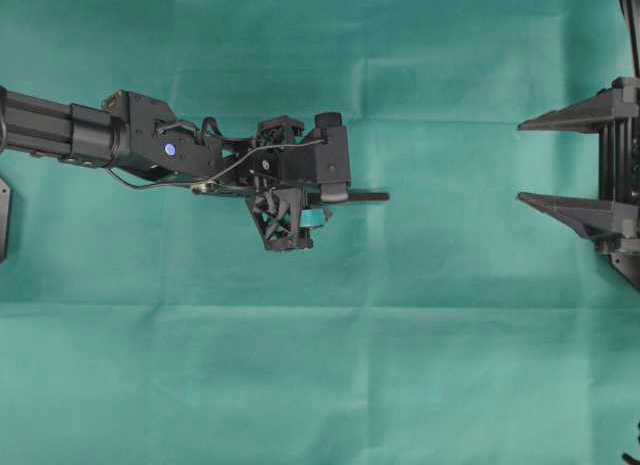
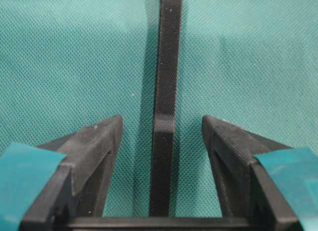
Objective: Peel off the Velcro with your right arm.
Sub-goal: 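Lower the left gripper and close it on the strap's end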
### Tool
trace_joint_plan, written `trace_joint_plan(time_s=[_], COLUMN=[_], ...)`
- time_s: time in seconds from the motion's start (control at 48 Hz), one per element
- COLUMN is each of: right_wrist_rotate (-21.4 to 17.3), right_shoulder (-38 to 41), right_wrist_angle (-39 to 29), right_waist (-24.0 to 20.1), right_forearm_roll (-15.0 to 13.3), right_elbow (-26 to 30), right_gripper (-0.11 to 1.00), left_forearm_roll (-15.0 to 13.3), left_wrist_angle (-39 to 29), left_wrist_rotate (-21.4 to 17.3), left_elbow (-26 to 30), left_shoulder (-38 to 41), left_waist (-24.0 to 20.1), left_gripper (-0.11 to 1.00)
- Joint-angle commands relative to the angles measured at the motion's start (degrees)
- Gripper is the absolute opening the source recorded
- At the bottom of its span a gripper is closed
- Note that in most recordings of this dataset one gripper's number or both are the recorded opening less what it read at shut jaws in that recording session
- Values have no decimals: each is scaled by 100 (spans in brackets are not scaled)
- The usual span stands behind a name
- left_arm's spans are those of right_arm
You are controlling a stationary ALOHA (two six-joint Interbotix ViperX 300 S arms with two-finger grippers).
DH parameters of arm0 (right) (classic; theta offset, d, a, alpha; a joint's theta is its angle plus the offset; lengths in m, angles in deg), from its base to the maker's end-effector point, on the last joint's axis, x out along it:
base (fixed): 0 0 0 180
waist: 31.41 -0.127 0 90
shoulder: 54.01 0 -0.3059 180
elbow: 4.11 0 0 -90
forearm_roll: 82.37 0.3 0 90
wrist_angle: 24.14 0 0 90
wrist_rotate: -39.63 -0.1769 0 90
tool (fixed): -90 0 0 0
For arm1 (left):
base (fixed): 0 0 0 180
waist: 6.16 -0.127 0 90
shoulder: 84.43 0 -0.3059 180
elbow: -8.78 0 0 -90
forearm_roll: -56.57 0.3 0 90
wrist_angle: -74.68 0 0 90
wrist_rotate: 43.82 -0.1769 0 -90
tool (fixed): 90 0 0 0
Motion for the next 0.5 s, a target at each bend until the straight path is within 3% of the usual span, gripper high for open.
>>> trace_joint_plan(time_s=[0.0,0.104,0.25,0.292,0.479], right_wrist_rotate=[0,0,0,0,0], right_shoulder=[18,18,18,18,18], right_wrist_angle=[62,70,88,88,105], right_waist=[9,9,9,9,9], right_forearm_roll=[-9,-9,-9,-9,-9], right_elbow=[79,79,79,70,79], right_gripper=[84,84,84,83,83], left_forearm_roll=[9,9,0,9,0], left_wrist_angle=[35,26,-9,-44,-229], left_wrist_rotate=[0,0,-9,-9,-9], left_elbow=[97,79,70,62,62], left_shoulder=[-105,-105,-132,-149,-272], left_waist=[-9,-9,18,18,18], left_gripper=[61,52,16,10,10])
